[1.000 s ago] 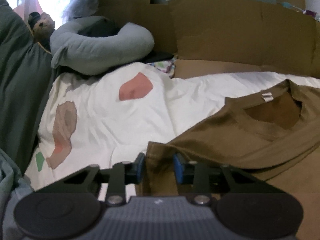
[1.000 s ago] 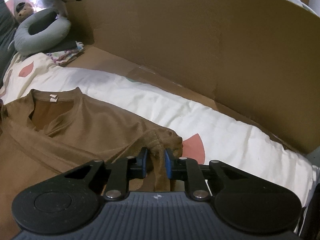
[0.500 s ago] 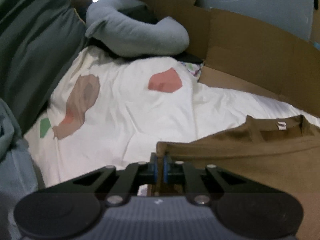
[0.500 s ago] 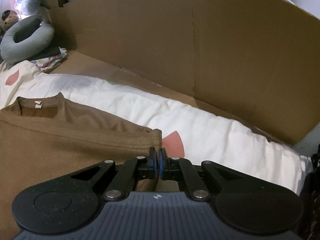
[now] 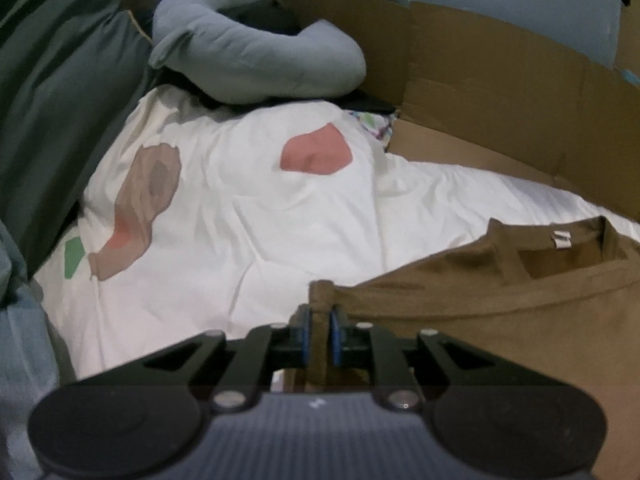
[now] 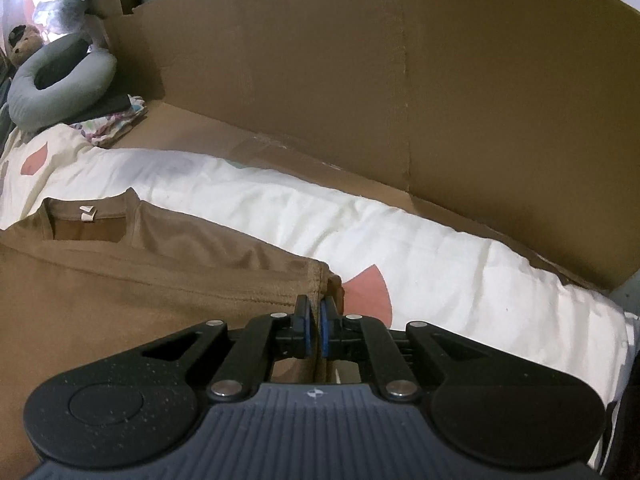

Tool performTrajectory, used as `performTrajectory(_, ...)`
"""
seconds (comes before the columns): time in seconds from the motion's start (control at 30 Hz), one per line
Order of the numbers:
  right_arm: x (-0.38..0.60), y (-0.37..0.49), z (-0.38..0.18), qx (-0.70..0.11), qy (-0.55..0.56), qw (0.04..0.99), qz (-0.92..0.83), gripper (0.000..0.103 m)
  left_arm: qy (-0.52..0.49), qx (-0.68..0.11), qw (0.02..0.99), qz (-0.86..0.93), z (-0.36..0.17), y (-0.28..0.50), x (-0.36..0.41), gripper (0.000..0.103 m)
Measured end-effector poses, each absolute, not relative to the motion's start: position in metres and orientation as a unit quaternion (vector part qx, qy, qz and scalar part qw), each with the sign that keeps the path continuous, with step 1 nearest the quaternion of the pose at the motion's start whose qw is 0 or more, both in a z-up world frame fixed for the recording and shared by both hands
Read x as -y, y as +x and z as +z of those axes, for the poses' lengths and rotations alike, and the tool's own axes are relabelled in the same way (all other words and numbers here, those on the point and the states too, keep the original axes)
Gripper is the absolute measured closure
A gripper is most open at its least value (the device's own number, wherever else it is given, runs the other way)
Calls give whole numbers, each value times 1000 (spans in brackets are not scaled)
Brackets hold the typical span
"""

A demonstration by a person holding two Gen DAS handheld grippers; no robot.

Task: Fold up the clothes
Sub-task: 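Lift the folded edge with both grippers and fold it toward the collar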

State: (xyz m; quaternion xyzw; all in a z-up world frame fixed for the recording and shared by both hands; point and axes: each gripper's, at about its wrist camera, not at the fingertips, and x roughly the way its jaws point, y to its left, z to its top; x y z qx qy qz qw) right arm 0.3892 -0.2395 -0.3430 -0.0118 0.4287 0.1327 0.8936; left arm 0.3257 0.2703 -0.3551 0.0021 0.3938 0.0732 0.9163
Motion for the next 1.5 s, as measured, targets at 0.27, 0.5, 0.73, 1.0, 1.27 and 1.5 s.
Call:
performTrajectory(0.27,244,379,-327,-397,-14,909,126,102,6,-362,928,90,-337,310,-263,99)
performTrajectory(0.5,245,362,-296,-362,-27,922,132,102,11,-323,941,96,-300,296,-258,99)
performTrajectory(0.73,247,361,-283,-342,-25,932,121,102,23,-299,949,102,-282,298,-254,99)
performTrajectory(1.0,241,376,-276,-335,-22,934,119,102,12,-299,948,110,-279,309,-265,99)
performTrajectory(1.27,234,405,-289,-366,-30,923,117,102,14,-333,937,103,-294,341,-275,99)
performTrajectory(1.5,233,421,-304,-383,-33,916,111,102,31,-352,930,101,-313,355,-276,99)
